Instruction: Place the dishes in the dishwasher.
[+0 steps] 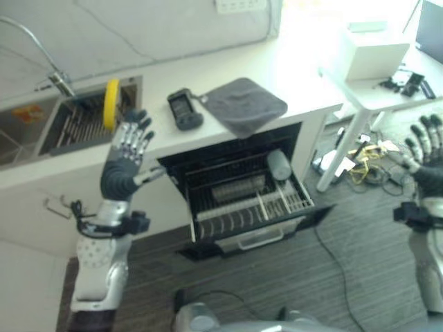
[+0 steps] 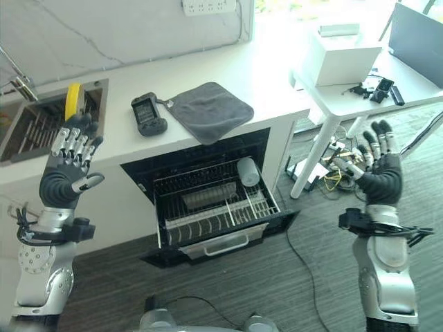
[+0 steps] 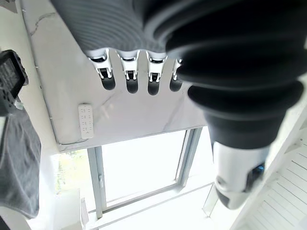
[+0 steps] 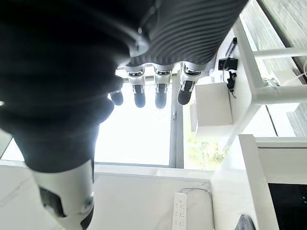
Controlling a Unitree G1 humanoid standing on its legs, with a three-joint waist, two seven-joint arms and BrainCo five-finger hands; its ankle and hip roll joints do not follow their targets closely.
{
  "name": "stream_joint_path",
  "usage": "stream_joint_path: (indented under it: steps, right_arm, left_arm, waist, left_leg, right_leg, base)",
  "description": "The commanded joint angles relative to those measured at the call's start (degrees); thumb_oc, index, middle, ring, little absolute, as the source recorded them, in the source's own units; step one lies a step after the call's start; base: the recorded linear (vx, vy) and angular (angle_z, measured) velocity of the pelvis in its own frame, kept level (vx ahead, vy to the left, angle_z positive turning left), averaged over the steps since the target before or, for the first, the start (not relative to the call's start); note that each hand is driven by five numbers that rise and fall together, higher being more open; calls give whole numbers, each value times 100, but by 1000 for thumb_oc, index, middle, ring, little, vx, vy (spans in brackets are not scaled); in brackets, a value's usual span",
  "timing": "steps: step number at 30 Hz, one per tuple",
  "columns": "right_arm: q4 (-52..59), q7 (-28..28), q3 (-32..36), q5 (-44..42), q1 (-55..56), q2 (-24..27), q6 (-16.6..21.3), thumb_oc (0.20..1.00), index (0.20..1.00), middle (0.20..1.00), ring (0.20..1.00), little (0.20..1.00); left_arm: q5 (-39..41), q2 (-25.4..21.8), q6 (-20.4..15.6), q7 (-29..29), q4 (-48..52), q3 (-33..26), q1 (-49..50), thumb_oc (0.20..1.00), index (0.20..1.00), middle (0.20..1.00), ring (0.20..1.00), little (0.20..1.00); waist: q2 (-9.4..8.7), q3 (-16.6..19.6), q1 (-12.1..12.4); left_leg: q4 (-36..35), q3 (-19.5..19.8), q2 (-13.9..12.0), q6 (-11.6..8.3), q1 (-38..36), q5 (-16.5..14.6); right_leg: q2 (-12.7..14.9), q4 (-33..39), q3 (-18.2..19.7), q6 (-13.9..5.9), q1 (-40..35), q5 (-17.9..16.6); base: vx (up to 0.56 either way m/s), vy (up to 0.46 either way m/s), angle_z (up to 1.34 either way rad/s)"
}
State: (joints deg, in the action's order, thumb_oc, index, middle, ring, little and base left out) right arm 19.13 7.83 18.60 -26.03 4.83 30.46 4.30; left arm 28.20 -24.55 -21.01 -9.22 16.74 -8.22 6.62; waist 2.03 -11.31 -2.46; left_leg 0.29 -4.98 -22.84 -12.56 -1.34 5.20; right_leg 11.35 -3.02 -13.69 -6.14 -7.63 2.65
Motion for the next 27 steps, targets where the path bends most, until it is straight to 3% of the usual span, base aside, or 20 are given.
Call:
stream_joint_path:
  steps: [1, 2, 3, 4, 6, 7, 8, 10, 12, 13, 15, 16, 17, 19, 21, 27]
  right_arm:
    - [101, 34, -437, -41, -746, 187, 158, 1000, 1000, 1000, 1000, 1000]
    - [112, 177, -461, -14, -826, 168, 159, 1000, 1000, 1000, 1000, 1000]
    - [112, 177, -461, -14, -826, 168, 159, 1000, 1000, 1000, 1000, 1000]
    - [159, 270, -370, -269, -792, 59, 261, 1000, 1000, 1000, 1000, 1000]
    - [295, 331, -222, -580, -562, -137, 260, 1000, 1000, 1000, 1000, 1000]
    - [354, 291, -196, -575, -458, -276, 282, 1000, 1000, 1000, 1000, 1000]
    - [347, 0, -264, -355, -412, -402, 356, 1000, 1000, 1000, 1000, 1000]
    - [330, 42, -337, -307, -412, -426, 365, 1000, 1000, 1000, 1000, 1000]
    - [251, 203, -417, -310, -471, -377, 329, 1000, 1000, 1000, 1000, 1000]
    - [219, 244, -430, -277, -495, -357, 329, 1000, 1000, 1000, 1000, 1000]
    - [217, 259, -431, -276, -492, -349, 334, 1000, 1000, 1000, 1000, 1000]
    - [252, 327, -391, -310, -385, -302, 391, 1000, 1000, 1000, 1000, 1000]
    - [281, 329, -351, -388, -287, -300, 430, 1000, 1000, 1000, 1000, 1000]
    - [313, 242, -333, -381, -217, -331, 465, 1000, 1000, 1000, 1000, 1000]
    - [352, 164, -335, -255, -186, -374, 488, 1000, 1000, 1000, 1000, 1000]
    - [315, 115, -311, -234, -157, -398, 478, 1000, 1000, 1000, 1000, 1000]
  left_arm:
    - [218, -192, -702, 149, 416, -203, 336, 1000, 1000, 1000, 1000, 1000]
    - [313, -264, -662, 80, 396, -208, 202, 1000, 1000, 1000, 1000, 1000]
    - [313, -264, -662, 80, 396, -208, 202, 1000, 1000, 1000, 1000, 1000]
    - [334, -406, -608, -111, 313, -154, -56, 1000, 1000, 1000, 1000, 1000]
    - [533, -467, -371, -385, 339, -147, -181, 1000, 1000, 1000, 1000, 1000]
    - [535, -497, -332, -472, 343, -136, -217, 1000, 1000, 1000, 1000, 1000]
    - [354, -523, -336, -390, 434, -210, -138, 1000, 1000, 1000, 1000, 1000]
    - [394, -581, -222, -361, 474, -247, -136, 1000, 1000, 1000, 1000, 1000]
    - [408, -631, -168, -332, 343, -46, -371, 1000, 1000, 1000, 1000, 1000]
    - [307, -613, -158, -278, 321, 59, -496, 1000, 1000, 1000, 1000, 1000]
    - [269, -602, -157, -252, 315, 97, -528, 1000, 1000, 1000, 1000, 1000]
    - [236, -512, -123, -186, 309, 204, -580, 1000, 1000, 1000, 1000, 1000]
    - [312, -448, -72, -220, 296, 237, -567, 1000, 1000, 1000, 1000, 1000]
    - [319, -397, -76, -270, 255, 275, -559, 1000, 1000, 1000, 1000, 1000]
    - [233, -355, -141, -295, 221, 327, -602, 1000, 1000, 1000, 1000, 1000]
    - [401, -287, -46, -456, 272, 285, -584, 1000, 1000, 1000, 1000, 1000]
  waist:
    - [36, 213, 186]
    - [47, 220, 80]
    - [47, 220, 80]
    - [34, 180, -1]
    - [-44, 120, 34]
    - [-126, 88, 78]
    - [-177, 36, 218]
    - [-156, 41, 219]
    - [-135, 88, 139]
    - [-153, 111, 112]
    - [-161, 115, 102]
    - [-218, 135, 27]
    - [-246, 155, -38]
    - [-259, 191, -69]
    - [-247, 187, -113]
    - [-154, 246, -187]
  left_leg:
    - [-451, 169, 219, 118, -415, 446]
    - [-496, -109, 341, 114, -484, 98]
    - [-496, -109, 341, 114, -484, 98]
    - [-483, -228, 537, 155, -456, -131]
    - [-479, -104, 875, 265, -436, -253]
    - [-529, -87, 1149, 381, -475, -371]
    - [-529, -328, 1419, 559, -619, -613]
    - [-529, -430, 1557, 732, -645, -648]
    - [-529, -384, 1732, 940, -606, -649]
    - [-529, -317, 1833, 1019, -547, -598]
    - [-529, -299, 1876, 1045, -543, -601]
    - [-529, -164, 2120, 1157, -527, -593]
    - [-529, -90, 2259, 1206, -540, -595]
    - [-529, -55, 2373, 1209, -549, -594]
    - [-529, 31, 2470, 1233, -573, -564]
    - [-529, 109, 2493, 1138, -728, -618]
  right_leg:
    - [-8, 768, 511, -177, 146, -375]
    - [241, 743, 504, -393, 244, -541]
    - [241, 743, 504, -393, 244, -541]
    - [610, 565, 563, -679, 347, -614]
    - [984, 465, 447, -810, 392, -935]
    - [1280, 335, 277, -832, 512, -1337]
    - [1408, 60, -297, -823, 615, -1613]
    - [1057, -220, -270, -659, 663, -1264]
    - [152, -343, -177, -401, 585, -443]
    - [-168, -371, -134, -296, 581, -336]
    - [-278, -399, -126, -264, 575, -303]
    - [-751, -527, 93, -140, 602, -262]
    - [-994, -533, 276, -90, 633, -284]
    - [-1160, -415, 245, -23, 598, -270]
    - [-1068, -363, 109, -45, 730, -493]
    - [-1088, -239, 80, -44, 726, -481]
  base:
    - [-185, 767, 0]
    - [-138, 517, 6]
    - [-171, 779, 15]
    - [-95, 623, 37]
    - [-101, 628, 52]
    - [-111, 669, 57]
    - [-119, 641, 33]
    - [-80, 522, -86]
    - [-32, 457, -50]
    - [-16, 311, 9]
    - [8, 155, 16]
    - [52, 202, 6]
    - [31, 225, 13]
    - [52, 72, 45]
    - [43, 5, 30]
    - [80, -75, 17]
